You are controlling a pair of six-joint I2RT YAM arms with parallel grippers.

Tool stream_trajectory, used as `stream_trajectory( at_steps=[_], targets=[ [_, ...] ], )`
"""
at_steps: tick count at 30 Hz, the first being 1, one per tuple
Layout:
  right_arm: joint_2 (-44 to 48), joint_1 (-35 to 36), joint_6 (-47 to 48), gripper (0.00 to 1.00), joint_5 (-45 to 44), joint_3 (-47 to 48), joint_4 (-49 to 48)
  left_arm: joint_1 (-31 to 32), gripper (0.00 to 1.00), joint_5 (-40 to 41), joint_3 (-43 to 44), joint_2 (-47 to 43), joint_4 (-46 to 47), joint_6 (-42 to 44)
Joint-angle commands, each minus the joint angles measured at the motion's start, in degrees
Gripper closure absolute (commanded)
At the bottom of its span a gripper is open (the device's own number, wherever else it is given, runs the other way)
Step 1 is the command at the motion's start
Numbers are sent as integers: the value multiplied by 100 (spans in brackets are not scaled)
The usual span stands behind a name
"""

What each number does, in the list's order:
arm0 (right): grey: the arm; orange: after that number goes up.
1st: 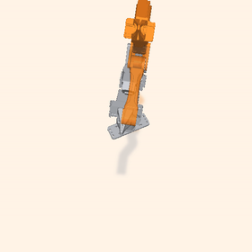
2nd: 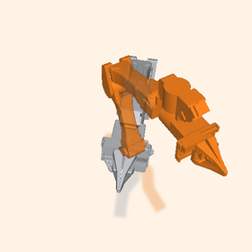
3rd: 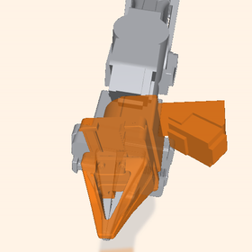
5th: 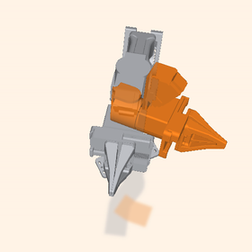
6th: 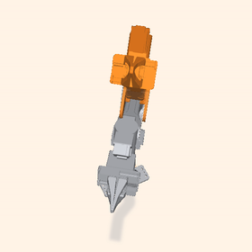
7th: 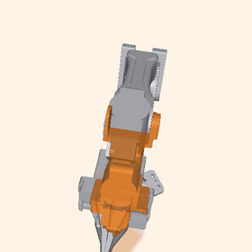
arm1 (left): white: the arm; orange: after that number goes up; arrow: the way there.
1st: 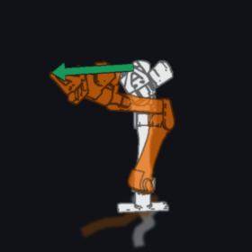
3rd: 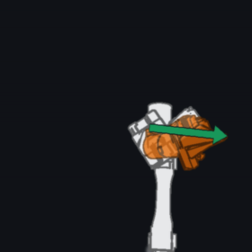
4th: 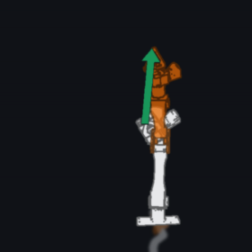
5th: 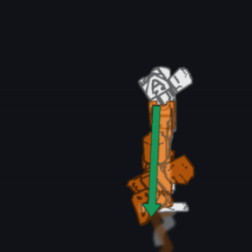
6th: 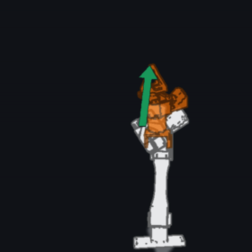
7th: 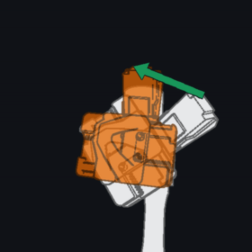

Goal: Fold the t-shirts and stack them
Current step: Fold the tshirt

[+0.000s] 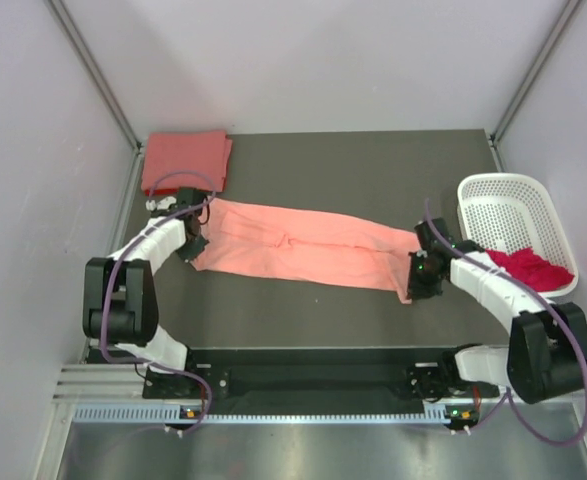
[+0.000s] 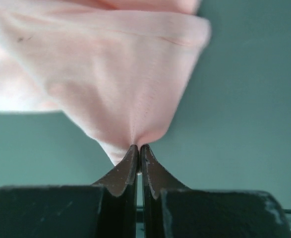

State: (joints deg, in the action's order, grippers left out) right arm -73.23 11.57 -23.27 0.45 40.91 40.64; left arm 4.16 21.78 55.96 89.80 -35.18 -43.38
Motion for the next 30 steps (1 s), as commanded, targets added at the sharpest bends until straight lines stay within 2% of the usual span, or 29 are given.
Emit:
stream_trajectory(
  at_steps=[1, 6, 13, 17, 22, 26, 30],
  targets=[
    [492, 713, -599, 100, 227, -275, 357, 6, 100, 527, 494, 178, -24, 382],
    [1012, 1838, -1425, 100, 377, -706, 462, 6, 100, 731, 889, 459, 2, 794],
    [1470, 3411, -2234, 100, 500, -812, 638, -3, 100, 784, 1250, 802, 239, 1278],
    [1260, 4762, -2603, 100, 666, -576, 463, -21, 100, 854, 1574, 1135, 301, 1419],
    [636, 6240, -2455, 100, 860, 74, 164, -117, 100, 837, 1786, 1224, 266, 1542],
    [56, 6682, -1815, 100, 1036, 575, -83, -284, 100, 775, 1865, 1198, 196, 1604],
    [-472, 6665, -1313, 97, 993, 1111, -180, -363, 100, 696, 1909, 1207, 143, 1709]
  ],
)
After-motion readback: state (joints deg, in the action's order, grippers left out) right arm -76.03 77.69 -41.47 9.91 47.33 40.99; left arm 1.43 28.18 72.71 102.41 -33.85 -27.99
